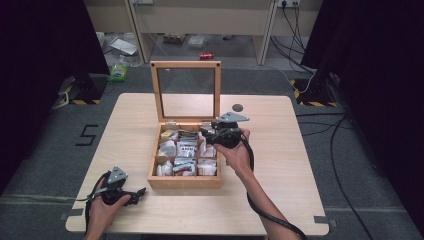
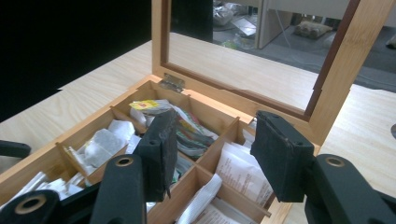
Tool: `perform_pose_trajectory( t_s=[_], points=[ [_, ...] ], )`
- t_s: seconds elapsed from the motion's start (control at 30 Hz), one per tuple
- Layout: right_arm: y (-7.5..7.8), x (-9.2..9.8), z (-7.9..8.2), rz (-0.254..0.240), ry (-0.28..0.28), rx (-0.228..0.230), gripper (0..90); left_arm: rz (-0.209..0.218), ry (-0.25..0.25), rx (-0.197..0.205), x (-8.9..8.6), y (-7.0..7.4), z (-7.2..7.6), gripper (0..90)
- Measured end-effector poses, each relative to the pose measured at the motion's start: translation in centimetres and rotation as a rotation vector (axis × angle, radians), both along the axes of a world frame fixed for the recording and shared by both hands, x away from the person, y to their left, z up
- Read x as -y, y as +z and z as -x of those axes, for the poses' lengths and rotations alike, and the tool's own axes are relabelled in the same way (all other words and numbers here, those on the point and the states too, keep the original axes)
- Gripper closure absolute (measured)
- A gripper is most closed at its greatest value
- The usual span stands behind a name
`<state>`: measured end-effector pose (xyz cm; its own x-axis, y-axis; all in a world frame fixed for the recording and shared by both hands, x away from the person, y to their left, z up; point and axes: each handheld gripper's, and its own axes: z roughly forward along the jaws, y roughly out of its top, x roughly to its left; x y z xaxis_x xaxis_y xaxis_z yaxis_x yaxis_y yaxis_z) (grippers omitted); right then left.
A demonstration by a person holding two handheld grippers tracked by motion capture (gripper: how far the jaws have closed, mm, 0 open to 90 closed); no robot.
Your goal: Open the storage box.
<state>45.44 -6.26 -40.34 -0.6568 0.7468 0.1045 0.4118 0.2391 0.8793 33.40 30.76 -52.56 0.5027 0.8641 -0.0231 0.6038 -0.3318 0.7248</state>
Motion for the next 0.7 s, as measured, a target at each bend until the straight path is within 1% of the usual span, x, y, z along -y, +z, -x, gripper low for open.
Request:
perform_pose_trajectory(
  t_s=[0.2, 0.43, 0.63, 0.7],
  points=[
    [-0.1, 0.5, 0.9, -0.021, 0.01, -0.004, 49.1, 0.0, -0.001, 0.0, 0.0, 0.0, 0.0, 0.0],
    [-0.7, 1.4, 2.3, -0.016, 0.016, -0.001, 47.8, 0.0, -0.001, 0.0, 0.0, 0.0, 0.0, 0.0],
    [-1.3, 2.0, 3.2, -0.032, 0.021, -0.002, 47.0, 0.0, -0.001, 0.0, 0.0, 0.0, 0.0, 0.0],
    [-1.6, 2.1, 3.5, -0.033, 0.022, -0.013, 46.8, 0.002, 0.0, 0.0, 0.0, 0.0, 0.0, 0.0]
  ],
)
